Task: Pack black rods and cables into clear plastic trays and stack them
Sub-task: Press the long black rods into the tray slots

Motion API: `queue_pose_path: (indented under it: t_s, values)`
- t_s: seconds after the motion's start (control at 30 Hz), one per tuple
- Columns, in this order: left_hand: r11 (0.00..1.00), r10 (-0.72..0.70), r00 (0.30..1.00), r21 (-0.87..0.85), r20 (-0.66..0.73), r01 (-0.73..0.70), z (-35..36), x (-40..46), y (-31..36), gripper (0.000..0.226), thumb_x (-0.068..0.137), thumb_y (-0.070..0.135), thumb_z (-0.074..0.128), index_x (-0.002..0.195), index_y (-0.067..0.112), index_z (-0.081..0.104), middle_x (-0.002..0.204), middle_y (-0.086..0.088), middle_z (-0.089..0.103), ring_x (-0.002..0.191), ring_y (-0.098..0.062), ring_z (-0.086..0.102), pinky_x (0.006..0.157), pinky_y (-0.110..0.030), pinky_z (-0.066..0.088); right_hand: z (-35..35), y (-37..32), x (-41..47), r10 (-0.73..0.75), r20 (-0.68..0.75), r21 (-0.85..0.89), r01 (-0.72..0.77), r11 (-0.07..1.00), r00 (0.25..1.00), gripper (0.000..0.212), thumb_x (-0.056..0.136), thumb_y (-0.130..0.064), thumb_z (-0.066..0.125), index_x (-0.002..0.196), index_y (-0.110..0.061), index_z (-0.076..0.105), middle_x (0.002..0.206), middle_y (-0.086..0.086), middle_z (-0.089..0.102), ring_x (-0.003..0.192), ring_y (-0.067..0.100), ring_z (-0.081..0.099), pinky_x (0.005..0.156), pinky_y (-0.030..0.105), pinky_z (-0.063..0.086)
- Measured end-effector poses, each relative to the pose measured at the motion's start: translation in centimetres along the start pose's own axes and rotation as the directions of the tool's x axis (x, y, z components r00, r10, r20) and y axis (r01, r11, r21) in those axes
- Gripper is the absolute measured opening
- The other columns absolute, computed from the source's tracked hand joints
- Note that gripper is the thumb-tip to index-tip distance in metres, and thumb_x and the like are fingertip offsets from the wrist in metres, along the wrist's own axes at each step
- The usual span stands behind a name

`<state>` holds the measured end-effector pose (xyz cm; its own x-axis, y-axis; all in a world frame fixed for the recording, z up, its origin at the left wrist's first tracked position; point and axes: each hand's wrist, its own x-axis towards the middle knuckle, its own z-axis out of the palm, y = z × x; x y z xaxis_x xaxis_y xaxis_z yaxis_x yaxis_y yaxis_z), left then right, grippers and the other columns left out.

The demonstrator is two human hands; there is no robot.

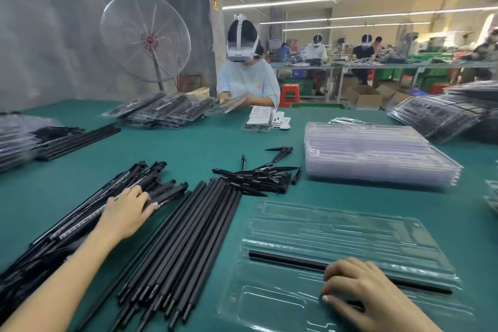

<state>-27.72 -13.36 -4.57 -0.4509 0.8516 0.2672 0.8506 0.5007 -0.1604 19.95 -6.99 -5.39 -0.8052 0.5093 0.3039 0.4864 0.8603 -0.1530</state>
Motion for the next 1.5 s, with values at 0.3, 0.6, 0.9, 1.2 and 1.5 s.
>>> queue_pose_path:
  t_s: [0.3,0.6,0.9,1.2,1.5]
  values:
    - [0.972,0.111,0.99,0.197,0.084,-0.125,0.8,-1.6,0.6,0.033,0.101,0.042,0.033,0.126,0.021,0.041,0.122,0.007,0.051,0.112,-0.012,0.054,0.083,-0.027,0.046,1.1,-1.2,1.1,-0.041,-0.042,0.025,0.042,0.999,0.998,0.003,0.077,-0.047,0.065,0.078,-0.044,0.065,0.087,-0.029,0.057,0.079,-0.013,0.048,0.07,0.009,0.032]
    - [0.772,-0.102,0.985,-0.636,-0.136,-0.007,-5.1,-1.8,-2.6,0.013,0.101,0.019,0.041,0.096,0.008,0.046,0.077,-0.007,0.064,0.071,-0.032,0.063,0.065,-0.032,0.042,1.4,-0.3,1.4,0.007,-0.062,0.168,0.003,0.986,0.998,0.001,0.083,-0.038,0.067,0.083,-0.039,0.068,0.094,-0.028,0.058,0.091,-0.013,0.046,0.081,0.013,0.032]
    - [0.481,-0.207,0.962,-0.875,-0.18,-0.06,-8.5,-3.6,-4.4,0.034,0.094,0.055,0.037,0.097,0.021,0.044,0.067,-0.007,0.057,0.039,-0.005,0.048,0.045,-0.016,0.044,1.3,-6.3,7.6,-0.129,-0.036,0.367,0.133,0.92,0.991,0.02,0.094,-0.044,0.053,0.099,-0.034,0.07,0.105,-0.024,0.056,0.105,-0.004,0.048,0.094,0.029,0.036]
    - [0.412,-0.226,0.97,-0.911,-0.092,0.009,-7.8,-4.4,-8.4,0.009,0.09,0.012,0.064,0.087,0.015,0.056,0.056,-0.004,0.052,0.038,-0.008,0.05,0.042,-0.015,0.043,4.0,-16.6,15.8,-0.354,0.089,0.514,0.261,0.817,0.931,0.035,0.097,-0.039,0.051,0.129,-0.024,0.055,0.125,-0.004,0.057,0.117,0.009,0.048,0.102,0.034,0.04]
    - [0.749,0.099,0.942,-0.648,0.319,0.14,-6.4,-3.8,-7.5,0.029,0.093,0.026,0.06,0.115,0.012,0.049,0.079,-0.002,0.069,0.069,-0.025,0.067,0.063,-0.027,0.052,8.9,-22.5,22.8,-0.203,0.243,0.397,0.094,0.913,0.948,0.041,0.098,-0.021,0.043,0.14,-0.019,0.042,0.138,0.009,0.045,0.128,0.028,0.039,0.105,0.047,0.035]
